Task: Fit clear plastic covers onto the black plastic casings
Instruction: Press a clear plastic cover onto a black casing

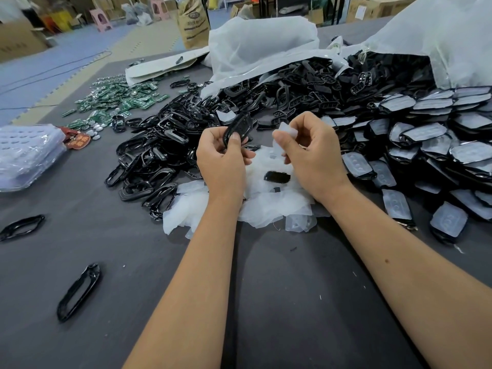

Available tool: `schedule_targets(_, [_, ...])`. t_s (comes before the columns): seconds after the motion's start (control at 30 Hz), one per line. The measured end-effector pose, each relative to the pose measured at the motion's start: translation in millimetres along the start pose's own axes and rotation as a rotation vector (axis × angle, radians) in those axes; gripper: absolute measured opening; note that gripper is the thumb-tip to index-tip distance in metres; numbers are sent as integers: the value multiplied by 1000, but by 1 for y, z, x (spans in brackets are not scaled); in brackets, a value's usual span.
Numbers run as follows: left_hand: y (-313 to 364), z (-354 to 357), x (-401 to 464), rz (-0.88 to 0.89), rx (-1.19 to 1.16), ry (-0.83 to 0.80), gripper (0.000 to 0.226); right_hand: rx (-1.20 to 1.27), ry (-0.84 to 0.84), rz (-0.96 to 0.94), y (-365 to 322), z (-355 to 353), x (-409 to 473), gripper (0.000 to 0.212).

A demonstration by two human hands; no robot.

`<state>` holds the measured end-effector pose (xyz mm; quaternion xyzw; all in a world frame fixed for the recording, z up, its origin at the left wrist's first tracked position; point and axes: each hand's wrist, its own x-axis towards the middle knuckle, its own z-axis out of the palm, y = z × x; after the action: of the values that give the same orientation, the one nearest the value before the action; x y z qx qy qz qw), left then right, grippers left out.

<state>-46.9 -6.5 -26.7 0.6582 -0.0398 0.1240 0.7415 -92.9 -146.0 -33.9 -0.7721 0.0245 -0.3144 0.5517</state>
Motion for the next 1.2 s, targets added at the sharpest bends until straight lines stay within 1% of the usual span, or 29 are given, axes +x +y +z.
schedule_targets(0.1, [-1,0,0,8,-4,1,5,132,-59,43,-2,1,0,20])
schedule_targets(0.27, [-3,0,2,9,2,0,3,306,-106,139,-2,-3,0,11])
schedule_targets(0.43, [-5,0,3,18,37,-26,10,416,-151,217,-5,-4,0,29])
schedule_targets(0.5, [-6,-1,3,18,33,-26,17,467,-160,242,-5,-5,1,34])
schedule_targets(0.57, [-7,-1,3,22,27,-34,18,496,-164,253,-5,-5,1,36])
schedule_targets(0.67, [-9,-1,4,25,38,-45,17,508,-153,257,-6,-5,0,33])
schedule_targets(0.8, [-11,-1,5,11,65,-60,18,465,-141,217,-2,-5,-1,11])
schedule_targets(0.83, [-12,-1,5,9,70,-64,18,443,-133,206,-1,-4,-1,9])
schedule_targets(0.93, [-12,-1,5,2,69,-90,20,410,-94,206,-1,-3,1,15])
schedule_targets(1.0, [-11,-1,4,14,63,-121,26,402,-89,203,-1,-3,2,17])
schedule_targets(1.1, [-10,-1,3,38,59,-166,34,358,-86,166,-1,-3,2,12])
schedule_targets(1.2, [-10,-1,2,39,70,-211,35,313,-48,134,0,-2,1,10])
